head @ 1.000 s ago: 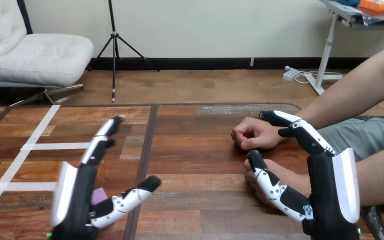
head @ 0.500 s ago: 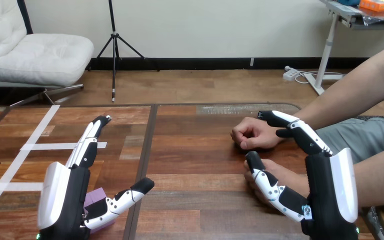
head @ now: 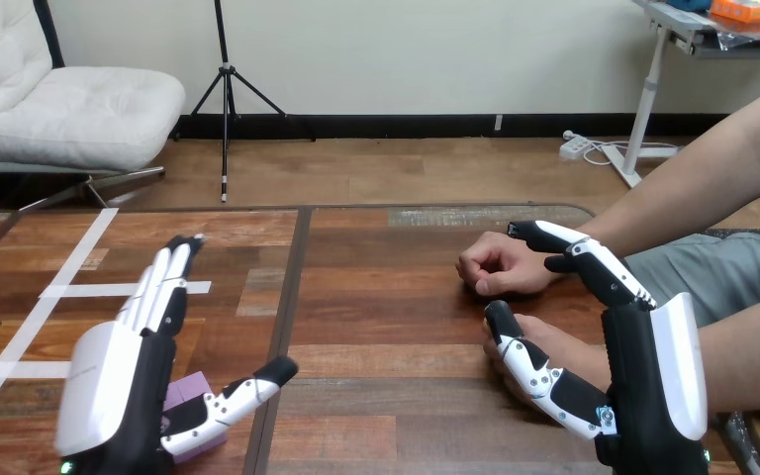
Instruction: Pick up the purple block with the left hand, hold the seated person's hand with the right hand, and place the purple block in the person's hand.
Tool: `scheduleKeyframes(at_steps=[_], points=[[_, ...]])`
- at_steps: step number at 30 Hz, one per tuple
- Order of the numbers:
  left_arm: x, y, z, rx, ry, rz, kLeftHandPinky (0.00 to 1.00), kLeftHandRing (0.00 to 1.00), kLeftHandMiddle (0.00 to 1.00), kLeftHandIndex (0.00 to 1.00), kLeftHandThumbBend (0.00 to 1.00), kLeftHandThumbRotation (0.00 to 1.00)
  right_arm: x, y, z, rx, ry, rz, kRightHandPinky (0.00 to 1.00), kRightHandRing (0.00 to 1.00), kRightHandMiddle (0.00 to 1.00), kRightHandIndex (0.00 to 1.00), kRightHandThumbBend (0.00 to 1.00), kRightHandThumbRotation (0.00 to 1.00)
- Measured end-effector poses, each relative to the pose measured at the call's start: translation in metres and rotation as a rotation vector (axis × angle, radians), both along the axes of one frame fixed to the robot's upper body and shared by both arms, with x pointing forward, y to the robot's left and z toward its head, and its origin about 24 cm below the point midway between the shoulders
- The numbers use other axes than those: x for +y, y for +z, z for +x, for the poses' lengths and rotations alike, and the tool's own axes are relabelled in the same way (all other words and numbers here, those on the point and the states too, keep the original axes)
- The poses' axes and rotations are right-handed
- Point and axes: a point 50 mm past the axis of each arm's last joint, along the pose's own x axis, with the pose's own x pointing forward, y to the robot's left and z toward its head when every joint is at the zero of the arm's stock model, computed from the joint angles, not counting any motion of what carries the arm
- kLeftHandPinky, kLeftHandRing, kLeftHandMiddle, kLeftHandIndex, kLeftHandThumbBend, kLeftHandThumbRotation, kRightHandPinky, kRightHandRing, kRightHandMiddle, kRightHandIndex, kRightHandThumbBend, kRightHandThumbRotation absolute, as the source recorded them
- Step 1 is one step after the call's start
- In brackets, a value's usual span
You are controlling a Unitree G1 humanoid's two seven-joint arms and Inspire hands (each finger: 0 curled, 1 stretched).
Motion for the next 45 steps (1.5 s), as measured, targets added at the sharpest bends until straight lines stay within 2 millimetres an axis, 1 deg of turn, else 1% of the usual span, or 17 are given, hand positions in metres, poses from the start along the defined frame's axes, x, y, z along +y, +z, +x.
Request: scheduleKeyframes(at_steps=[8, 14, 24, 29, 45], points=[[0.008, -0.001, -0.001, 0.063, 0.031, 0.080, 0.94, 0.98, 0.99, 1.00, 0.84, 0.79, 0.000, 0.000, 0.000, -0.002, -0.002, -0.005, 0.66, 0.73, 0.74, 0.71, 0.43, 0.22], [0.012, -0.003, 0.000, 0.109, 0.024, 0.129, 0.98, 0.98, 0.99, 1.00, 0.86, 0.81, 0.000, 0.000, 0.000, -0.002, -0.001, -0.008, 0.66, 0.73, 0.74, 0.72, 0.42, 0.22], [0.012, -0.010, 0.003, 0.204, 0.006, 0.179, 1.00, 0.97, 0.98, 1.00, 0.91, 0.81, 0.000, 0.000, 0.000, 0.003, -0.002, -0.008, 0.67, 0.74, 0.75, 0.72, 0.42, 0.24], [0.010, -0.014, 0.003, 0.236, -0.002, 0.191, 0.98, 0.95, 0.97, 0.98, 0.92, 0.79, 0.000, -0.001, 0.000, 0.005, -0.002, -0.009, 0.67, 0.74, 0.75, 0.72, 0.42, 0.25], [0.009, -0.027, 0.007, 0.322, -0.034, 0.217, 0.92, 0.93, 0.95, 0.96, 0.95, 0.79, 0.000, -0.001, 0.000, 0.006, -0.001, -0.012, 0.66, 0.74, 0.75, 0.71, 0.42, 0.24]])
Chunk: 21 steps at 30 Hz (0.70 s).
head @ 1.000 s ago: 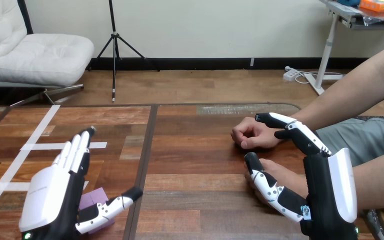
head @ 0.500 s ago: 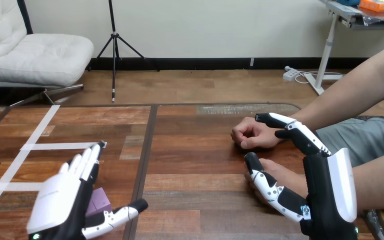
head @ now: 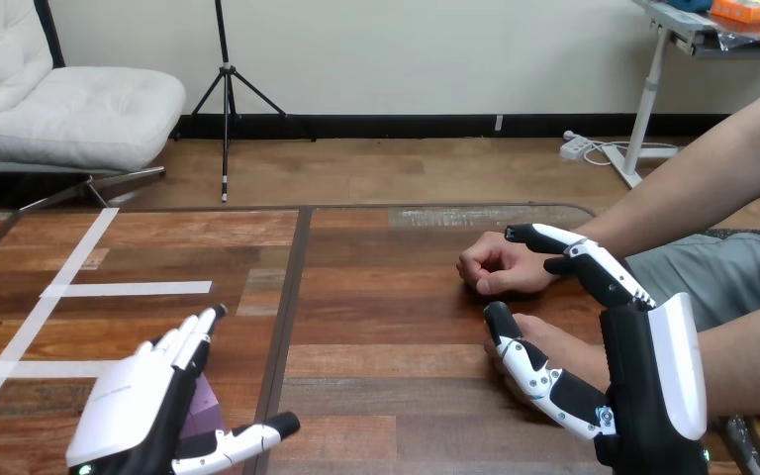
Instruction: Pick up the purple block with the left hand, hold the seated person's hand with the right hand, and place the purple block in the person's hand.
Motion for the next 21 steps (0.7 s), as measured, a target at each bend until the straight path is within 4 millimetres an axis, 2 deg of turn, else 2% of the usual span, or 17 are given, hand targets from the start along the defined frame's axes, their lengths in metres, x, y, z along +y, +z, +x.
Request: scheduleKeyframes(at_steps=[21], points=[[-0.002, -0.004, 0.011, 0.022, -0.004, -0.022, 0.93, 0.94, 0.97, 0.98, 0.94, 0.78, 0.000, 0.000, 0.000, 0.007, 0.000, -0.006, 0.65, 0.73, 0.74, 0.70, 0.42, 0.24]])
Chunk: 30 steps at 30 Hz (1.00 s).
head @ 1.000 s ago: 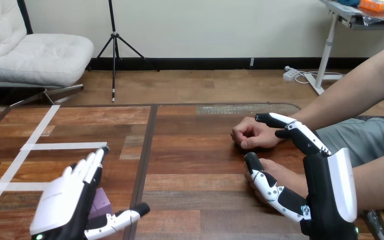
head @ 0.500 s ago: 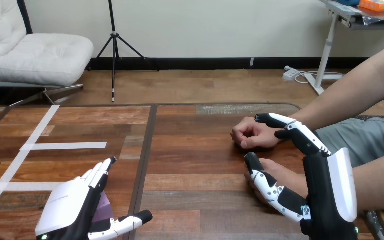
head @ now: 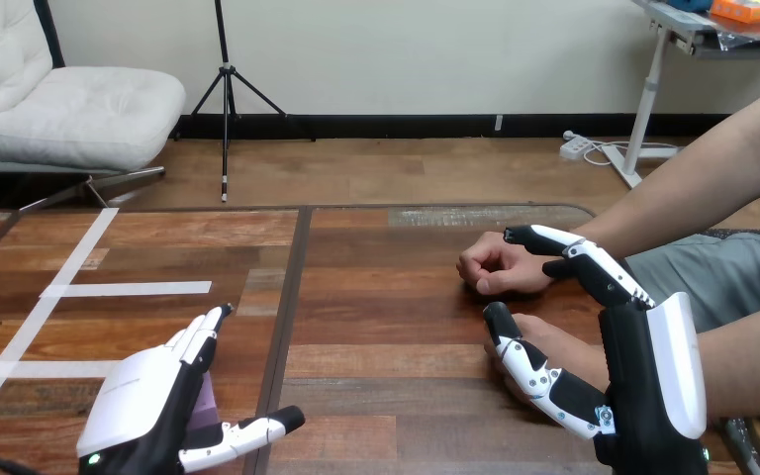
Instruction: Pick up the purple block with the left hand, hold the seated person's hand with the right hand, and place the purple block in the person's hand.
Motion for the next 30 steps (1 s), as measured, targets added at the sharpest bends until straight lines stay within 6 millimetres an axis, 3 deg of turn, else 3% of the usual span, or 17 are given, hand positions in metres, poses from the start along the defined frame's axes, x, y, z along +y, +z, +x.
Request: scheduleKeyframes(at_steps=[30], points=[[-0.0008, -0.0029, 0.0035, 0.011, 0.039, 0.004, 0.89, 0.95, 0.97, 0.97, 0.90, 0.78, -0.0015, 0.0019, 0.0009, 0.002, -0.006, -0.006, 0.66, 0.74, 0.73, 0.70, 0.42, 0.24]])
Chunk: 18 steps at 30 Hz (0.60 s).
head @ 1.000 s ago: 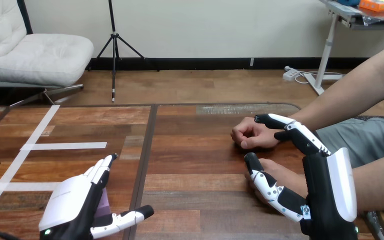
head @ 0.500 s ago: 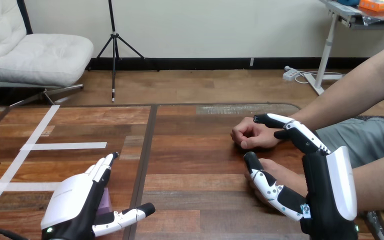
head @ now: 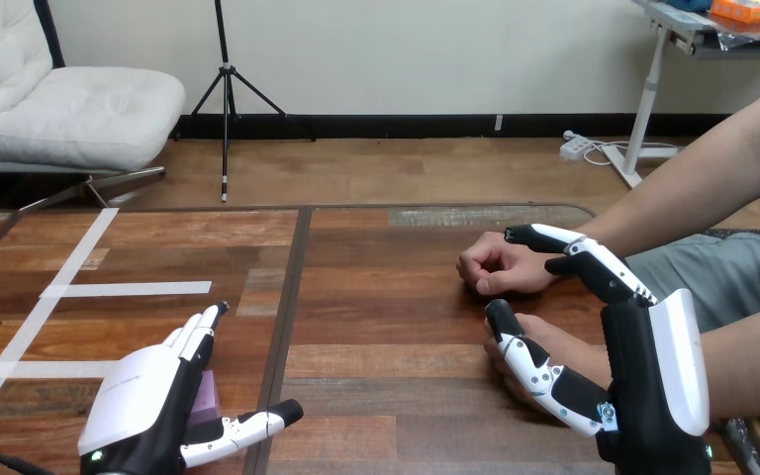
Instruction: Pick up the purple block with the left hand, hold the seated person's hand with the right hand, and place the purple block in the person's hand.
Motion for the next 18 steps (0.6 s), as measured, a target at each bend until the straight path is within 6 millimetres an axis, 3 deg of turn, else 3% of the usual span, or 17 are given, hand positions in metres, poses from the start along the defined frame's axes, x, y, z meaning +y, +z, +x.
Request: scheduleKeyframes(at_steps=[18], points=[[-0.0021, -0.0048, 0.0009, 0.008, 0.019, 0.027, 0.91, 0.95, 0.97, 0.98, 0.88, 0.78, -0.0010, 0.0000, 0.0010, 0.017, -0.005, -0.017, 0.66, 0.74, 0.73, 0.70, 0.42, 0.27]])
